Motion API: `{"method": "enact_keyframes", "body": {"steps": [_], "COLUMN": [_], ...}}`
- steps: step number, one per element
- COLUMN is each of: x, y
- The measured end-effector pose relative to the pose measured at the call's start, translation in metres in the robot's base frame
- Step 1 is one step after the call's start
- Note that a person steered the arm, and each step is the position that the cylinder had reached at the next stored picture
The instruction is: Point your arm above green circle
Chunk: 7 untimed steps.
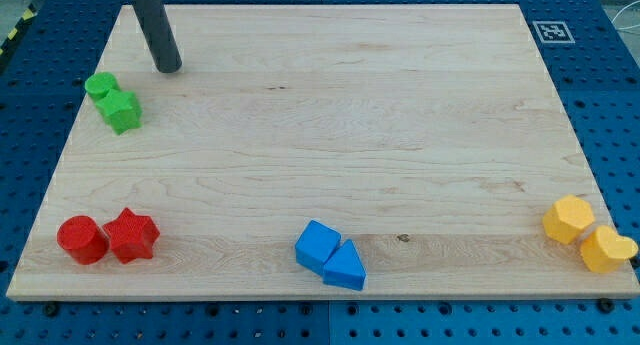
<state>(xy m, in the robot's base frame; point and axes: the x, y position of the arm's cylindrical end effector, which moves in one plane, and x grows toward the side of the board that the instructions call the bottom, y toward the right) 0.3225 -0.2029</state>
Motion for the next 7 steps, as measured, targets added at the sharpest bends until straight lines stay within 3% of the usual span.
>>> {"method": "enact_keyframes", "body": {"steps": [3, 4, 5, 7], "x": [0.004, 0.005, -0.009, 0.018], "y": [0.000, -0.023, -0.086, -0.102]}}
